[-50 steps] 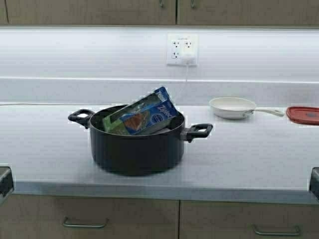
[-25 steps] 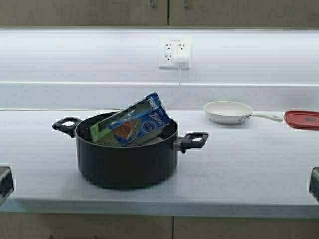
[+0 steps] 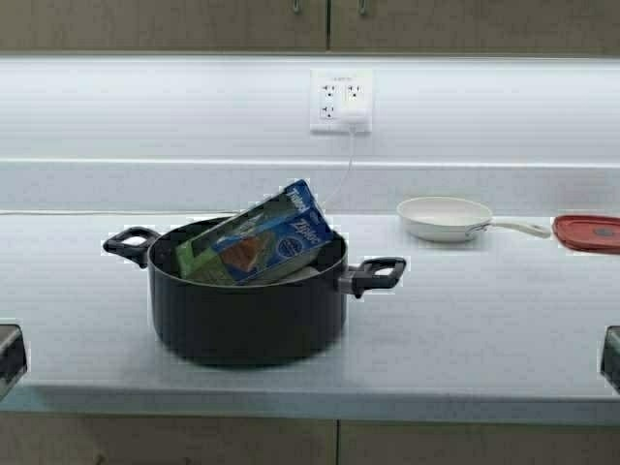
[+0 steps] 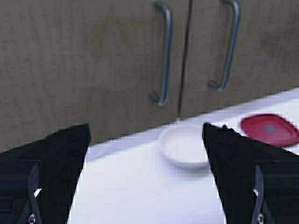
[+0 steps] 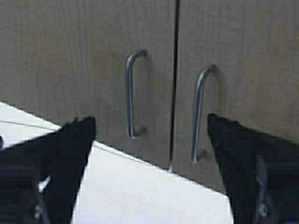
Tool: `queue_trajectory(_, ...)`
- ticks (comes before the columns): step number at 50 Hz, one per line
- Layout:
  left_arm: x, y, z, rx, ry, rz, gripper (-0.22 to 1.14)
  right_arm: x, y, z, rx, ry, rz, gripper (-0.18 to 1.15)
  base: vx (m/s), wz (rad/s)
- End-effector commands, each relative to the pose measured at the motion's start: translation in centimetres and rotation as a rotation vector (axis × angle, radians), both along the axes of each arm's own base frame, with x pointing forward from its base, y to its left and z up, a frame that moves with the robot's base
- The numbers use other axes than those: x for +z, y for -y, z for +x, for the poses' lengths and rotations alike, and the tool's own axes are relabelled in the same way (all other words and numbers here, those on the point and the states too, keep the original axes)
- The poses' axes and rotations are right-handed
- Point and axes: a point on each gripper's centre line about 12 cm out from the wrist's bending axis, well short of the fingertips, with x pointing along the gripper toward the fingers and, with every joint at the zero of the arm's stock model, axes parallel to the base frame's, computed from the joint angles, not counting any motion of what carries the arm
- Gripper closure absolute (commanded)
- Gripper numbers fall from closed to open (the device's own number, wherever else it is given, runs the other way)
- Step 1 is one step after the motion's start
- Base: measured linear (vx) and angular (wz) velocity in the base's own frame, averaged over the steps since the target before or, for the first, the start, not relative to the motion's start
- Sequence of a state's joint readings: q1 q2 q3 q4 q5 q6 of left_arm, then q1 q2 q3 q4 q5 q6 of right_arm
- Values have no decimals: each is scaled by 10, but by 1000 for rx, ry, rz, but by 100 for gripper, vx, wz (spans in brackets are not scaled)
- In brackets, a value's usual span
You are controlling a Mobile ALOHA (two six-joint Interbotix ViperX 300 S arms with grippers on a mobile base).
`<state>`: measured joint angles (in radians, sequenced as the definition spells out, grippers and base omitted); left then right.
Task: Open the cabinet, put the pot inside, then close it
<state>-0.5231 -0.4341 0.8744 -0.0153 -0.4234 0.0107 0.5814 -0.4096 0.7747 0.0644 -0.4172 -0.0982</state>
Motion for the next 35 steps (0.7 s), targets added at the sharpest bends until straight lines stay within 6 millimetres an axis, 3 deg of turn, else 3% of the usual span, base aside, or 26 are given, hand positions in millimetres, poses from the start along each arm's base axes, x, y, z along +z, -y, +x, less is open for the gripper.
queue_trajectory(1,5,36,21,-7,37,-53,-9,19,-14,15,-41,30,69,-4,-1,0)
queue_trajectory(9,-3,68,41,127,172,-80,-9,22,-16,34,-218,40,157,-4,0,0)
queue_trajectory(16,-19,81,67,287,149,-101,-9,9,-27,56,-334,-24,99,-4,0,0)
queue_trajectory(26,-24,102,92,302,150,-122,-9,4,-37,75,-376,-57,113,-3,0,0)
queue_trajectory(35,-27,105,113,341,150,-144,-9,1,-39,93,-399,-57,110,-3,1,0)
